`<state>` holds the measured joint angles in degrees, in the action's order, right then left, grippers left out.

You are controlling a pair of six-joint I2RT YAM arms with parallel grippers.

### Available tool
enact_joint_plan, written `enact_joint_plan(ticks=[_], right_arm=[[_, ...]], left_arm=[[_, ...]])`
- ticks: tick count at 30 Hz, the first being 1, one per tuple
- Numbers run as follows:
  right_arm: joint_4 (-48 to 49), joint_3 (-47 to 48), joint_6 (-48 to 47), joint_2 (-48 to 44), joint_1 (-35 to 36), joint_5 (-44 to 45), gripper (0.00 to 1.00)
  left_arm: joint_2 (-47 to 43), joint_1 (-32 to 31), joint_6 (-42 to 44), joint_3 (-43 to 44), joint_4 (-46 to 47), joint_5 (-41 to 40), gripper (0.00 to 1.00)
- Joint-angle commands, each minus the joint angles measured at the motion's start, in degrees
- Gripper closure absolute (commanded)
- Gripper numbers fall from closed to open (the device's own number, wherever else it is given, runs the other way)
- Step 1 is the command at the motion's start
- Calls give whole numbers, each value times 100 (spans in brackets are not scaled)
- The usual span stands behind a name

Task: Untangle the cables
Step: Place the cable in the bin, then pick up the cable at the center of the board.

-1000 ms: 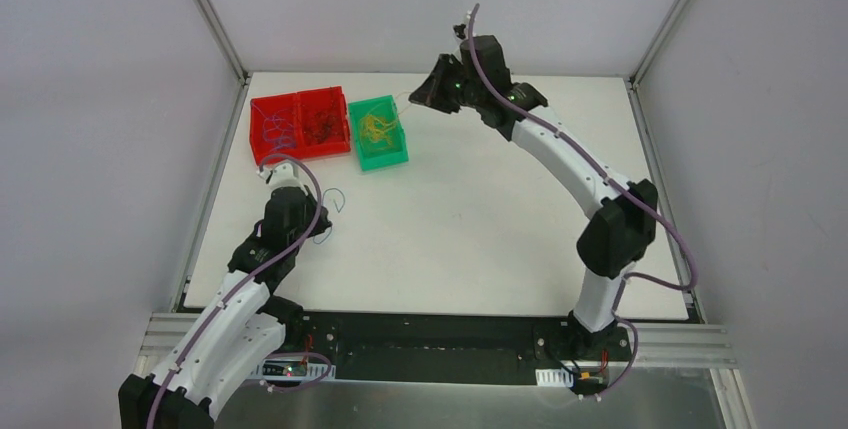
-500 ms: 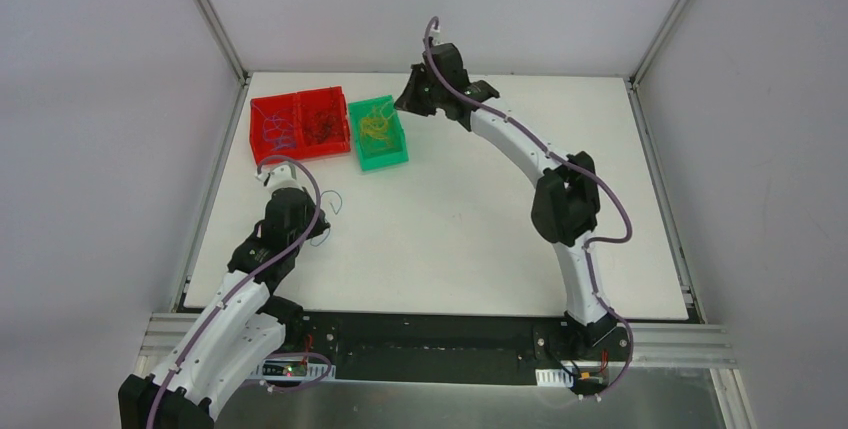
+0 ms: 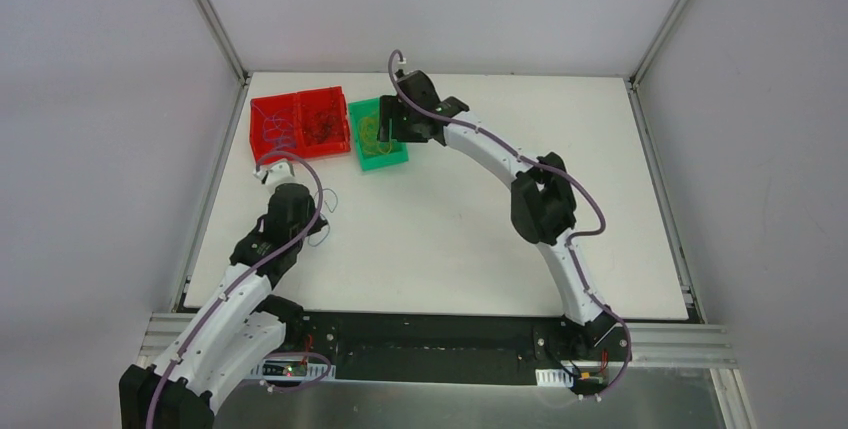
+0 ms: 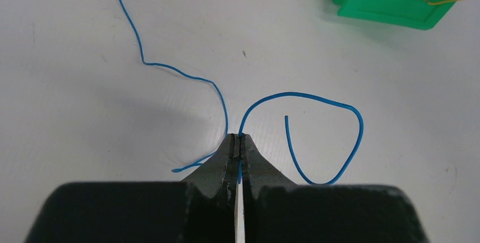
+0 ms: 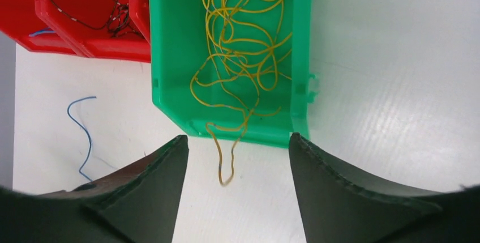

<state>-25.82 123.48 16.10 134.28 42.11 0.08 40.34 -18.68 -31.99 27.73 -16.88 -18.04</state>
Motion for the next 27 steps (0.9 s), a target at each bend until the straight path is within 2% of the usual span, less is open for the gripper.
enact_joint_plan(ticks=[1,6,8,13,16,22,23,24,25,26,27], right_arm=[[69,-526,-294,-1392,-73,148,28],[447,-2355,-295,-3113,-309,117,15],[665,-3132,-179,-4008,-513,96,14],[1208,-4965,298,-5632,-874,154,14],[1284,-5805,436,-6238,-895,254,14],[1236,-6668,598,-6896,-906,129,14],[1252,-6745,637,-6950,-906,67,14],[1259,-6809,684,-6992,-902,50,14],[1267,-6859,718,-7020,-906,-111,14],[1279,-6905,753,-7049,-899,-214,14],[1298,-6945,777,-7074,-901,-266,14]], left_arm=[[206,20,-126,365,-87,-769,95],[501,35,-444,676,-314,-1090,87],[600,101,-559,759,-398,-1078,84],[900,469,-819,891,-532,-668,86],[1134,781,-942,1045,-706,-472,89],[1864,1727,-1053,1386,-907,441,90],[2010,1818,-1079,1420,-912,689,86],[2091,1927,-1067,1486,-906,843,69],[2144,1964,-1045,1528,-912,874,27],[2184,1967,-996,1565,-929,858,6],[2233,1968,-876,1617,-938,901,2]])
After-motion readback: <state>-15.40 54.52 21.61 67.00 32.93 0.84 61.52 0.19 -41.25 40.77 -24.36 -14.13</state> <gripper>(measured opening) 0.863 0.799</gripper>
